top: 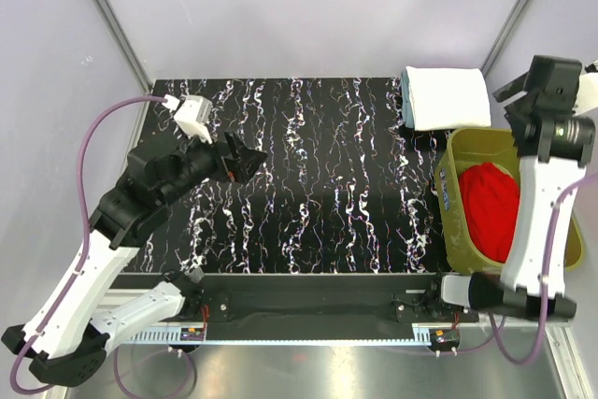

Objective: Fold and stack the t-shirts
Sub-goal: Grab the tshirt from the pile, then move the tshirt to the center of the board, then flatten the tshirt out

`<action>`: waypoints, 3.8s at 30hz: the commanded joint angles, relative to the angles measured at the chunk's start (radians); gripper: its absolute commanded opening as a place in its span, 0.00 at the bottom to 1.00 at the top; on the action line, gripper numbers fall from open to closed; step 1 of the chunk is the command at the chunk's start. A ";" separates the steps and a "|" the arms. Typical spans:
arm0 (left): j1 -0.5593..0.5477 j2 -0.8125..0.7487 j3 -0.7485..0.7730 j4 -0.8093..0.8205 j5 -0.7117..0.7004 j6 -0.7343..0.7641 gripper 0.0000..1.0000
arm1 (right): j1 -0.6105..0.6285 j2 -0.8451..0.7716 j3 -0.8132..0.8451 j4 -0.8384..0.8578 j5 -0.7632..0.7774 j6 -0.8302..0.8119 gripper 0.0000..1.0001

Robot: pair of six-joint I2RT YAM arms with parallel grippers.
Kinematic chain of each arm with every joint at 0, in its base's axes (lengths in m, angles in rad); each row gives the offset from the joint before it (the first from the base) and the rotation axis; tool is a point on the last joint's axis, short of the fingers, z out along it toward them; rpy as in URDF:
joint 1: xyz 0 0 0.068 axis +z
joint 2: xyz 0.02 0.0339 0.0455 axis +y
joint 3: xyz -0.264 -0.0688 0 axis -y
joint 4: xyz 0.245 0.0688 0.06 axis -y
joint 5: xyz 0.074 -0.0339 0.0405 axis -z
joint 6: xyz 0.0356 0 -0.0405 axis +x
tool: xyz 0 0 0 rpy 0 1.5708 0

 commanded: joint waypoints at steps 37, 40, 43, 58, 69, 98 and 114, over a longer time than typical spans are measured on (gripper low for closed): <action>0.001 0.151 0.083 -0.048 -0.003 0.006 0.99 | -0.416 0.430 -0.492 0.461 -0.313 0.184 0.00; 0.001 0.120 0.054 0.004 0.040 0.029 0.98 | -0.415 0.329 -0.370 0.354 -0.325 0.084 0.00; 0.003 0.076 -0.055 0.128 0.065 -0.009 0.97 | -0.416 0.245 -0.212 0.282 -0.391 -0.010 0.00; 0.228 0.065 -0.285 0.161 0.109 -0.291 0.97 | -0.030 0.186 0.488 0.527 -1.229 0.140 0.00; 0.282 -0.065 -0.284 0.046 -0.121 -0.287 0.99 | 0.490 0.074 -0.366 0.725 -0.976 0.022 0.07; 0.204 0.611 -0.382 0.375 0.166 -0.278 0.57 | 0.608 0.683 -0.305 0.611 -1.046 -0.415 0.69; 0.202 0.651 0.258 0.000 -0.050 -0.075 0.00 | 0.630 0.749 0.268 0.300 -0.431 -0.481 0.00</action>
